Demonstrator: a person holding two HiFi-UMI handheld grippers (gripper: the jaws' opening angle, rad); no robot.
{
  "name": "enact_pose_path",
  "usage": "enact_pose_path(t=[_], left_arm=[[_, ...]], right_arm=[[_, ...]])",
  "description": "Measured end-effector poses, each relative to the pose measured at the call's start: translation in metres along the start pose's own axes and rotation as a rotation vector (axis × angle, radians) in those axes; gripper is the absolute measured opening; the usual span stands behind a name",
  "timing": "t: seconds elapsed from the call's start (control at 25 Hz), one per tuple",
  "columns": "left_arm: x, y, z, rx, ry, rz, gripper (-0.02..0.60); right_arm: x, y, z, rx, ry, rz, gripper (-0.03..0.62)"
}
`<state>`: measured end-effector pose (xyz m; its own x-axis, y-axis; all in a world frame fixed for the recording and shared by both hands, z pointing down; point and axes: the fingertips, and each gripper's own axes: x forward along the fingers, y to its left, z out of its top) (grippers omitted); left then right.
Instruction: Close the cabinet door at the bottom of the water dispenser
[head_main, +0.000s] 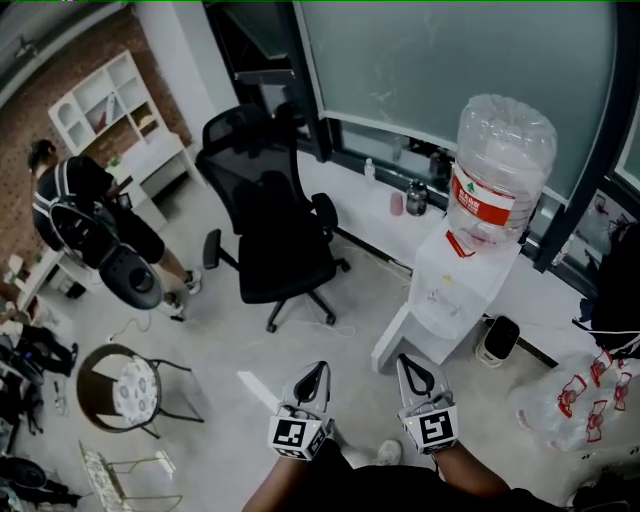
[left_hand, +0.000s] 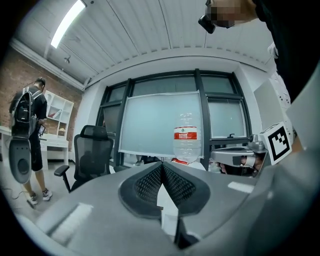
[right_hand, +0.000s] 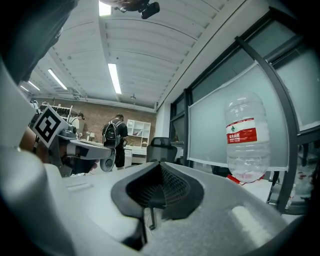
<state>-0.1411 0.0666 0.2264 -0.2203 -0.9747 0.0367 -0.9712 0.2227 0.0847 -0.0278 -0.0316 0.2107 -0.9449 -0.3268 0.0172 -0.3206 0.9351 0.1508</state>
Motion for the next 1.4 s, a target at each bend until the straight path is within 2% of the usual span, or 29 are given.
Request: enact_pose_path(t=[0.2,0.4,0.56,0.72,1.08,1.28,1.4], left_arm=[[0.042,0.018,0.001,-0.005,0.003,-0.084,0.018],[0.085,0.04,0.005,0.01,0.019,-0.209,0.018],[0.11,0.058,0.007,0.029,0.022,-0.302,0.018],[0.134,0.074,0.006,0.032,0.033,-0.39,0.018],[0.161,0.08,-0.012,0.022,0.079,-0.561,0.018],[0.167,0.074,-0.025,0.013,0.103,-0.606,0.018],[0.171,0.065,-0.035,0.01,0.121,-0.613,0.018]], right_arm=[[0.026,-0.018,-0.002,-0.008,0.022,-0.09,0.003],[0.057,-0.034,0.005,-0.003,0.026,-0.212,0.003],[0.074,-0.041,-0.005,0.022,0.045,-0.316,0.003],[0.093,-0.039,-0.003,0.01,0.057,-0.38,0.003],[0.086,-0.04,-0.027,0.058,0.128,-0.59,0.003],[0.075,-0.04,-0.038,0.062,0.181,-0.634,0.003],[0.068,-0.046,-0.039,0.027,0.172,-0.632,0.003]])
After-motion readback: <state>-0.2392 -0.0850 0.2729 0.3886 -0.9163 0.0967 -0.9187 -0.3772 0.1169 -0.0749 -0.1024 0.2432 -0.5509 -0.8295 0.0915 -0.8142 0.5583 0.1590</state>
